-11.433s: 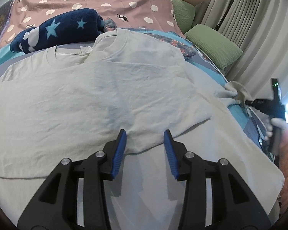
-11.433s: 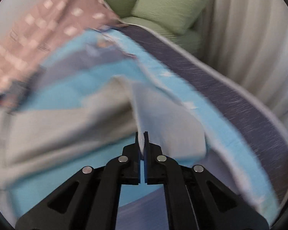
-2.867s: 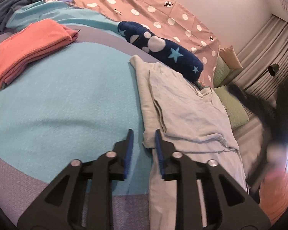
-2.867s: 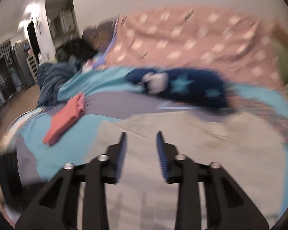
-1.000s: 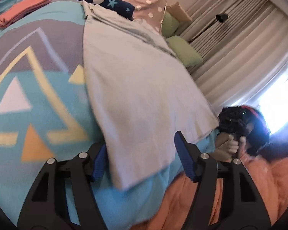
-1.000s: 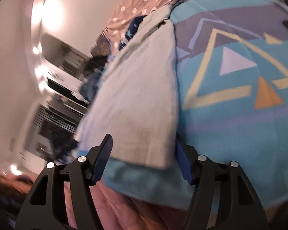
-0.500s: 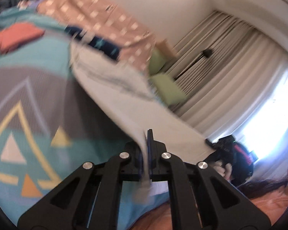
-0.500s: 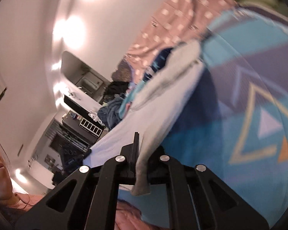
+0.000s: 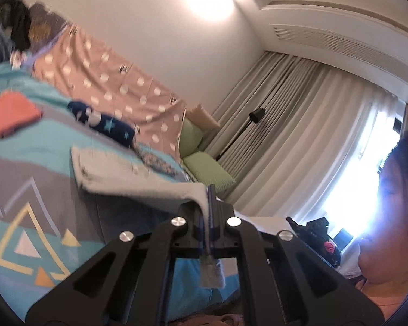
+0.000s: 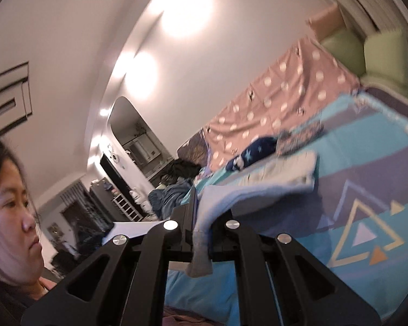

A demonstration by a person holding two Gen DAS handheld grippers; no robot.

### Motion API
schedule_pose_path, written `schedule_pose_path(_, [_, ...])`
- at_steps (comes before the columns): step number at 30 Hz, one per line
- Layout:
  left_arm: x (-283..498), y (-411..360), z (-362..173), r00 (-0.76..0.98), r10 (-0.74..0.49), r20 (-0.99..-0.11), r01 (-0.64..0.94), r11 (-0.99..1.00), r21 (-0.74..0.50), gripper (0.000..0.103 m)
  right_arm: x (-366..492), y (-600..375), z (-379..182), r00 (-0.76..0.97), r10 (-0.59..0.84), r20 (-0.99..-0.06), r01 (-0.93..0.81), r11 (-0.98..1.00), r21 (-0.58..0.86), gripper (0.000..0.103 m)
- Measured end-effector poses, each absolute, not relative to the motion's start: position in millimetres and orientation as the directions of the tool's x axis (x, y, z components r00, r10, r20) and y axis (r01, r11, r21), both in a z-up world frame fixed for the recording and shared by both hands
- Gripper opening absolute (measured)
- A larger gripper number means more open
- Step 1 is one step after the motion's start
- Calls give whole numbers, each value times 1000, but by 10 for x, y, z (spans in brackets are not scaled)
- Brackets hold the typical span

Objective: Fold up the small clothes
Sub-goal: 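Carry the gripped hem over the shirt toward the collar with both tools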

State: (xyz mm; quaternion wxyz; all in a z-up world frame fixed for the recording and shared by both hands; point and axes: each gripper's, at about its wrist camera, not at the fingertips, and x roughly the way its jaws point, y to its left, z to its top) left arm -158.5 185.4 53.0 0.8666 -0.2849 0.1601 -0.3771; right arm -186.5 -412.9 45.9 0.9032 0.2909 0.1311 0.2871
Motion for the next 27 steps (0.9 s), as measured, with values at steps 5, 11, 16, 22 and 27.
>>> schedule_pose_path(5, [-1332,1842,366,682,-725,-100,504,565,-653,2,-1562,-4104,190,810,574,-120,-366,655,661,6])
schedule_pose_path(11, [-1007,1867,18,680,-709,-187,395,569,-721,2,-1254,-4027,-46,806,562,-185,-309,667,678,7])
schedule_pose_path(16, [-857,1864,-39,680,-705,-202,376,572,-729,2,-1081,-4000,-60,810,555,-190,-302,673,676,9])
schedule_pose_path(22, [-611,1814,-55,684,-697,-214,361,579,-731,2,-814,-4004,-91,815,552,-176,-300,662,687,9])
schedule_pose_path(27, [-361,1755,33,683,-697,-217,372,588,-718,2,-570,-4001,-57,823,535,-192,-284,679,677,10])
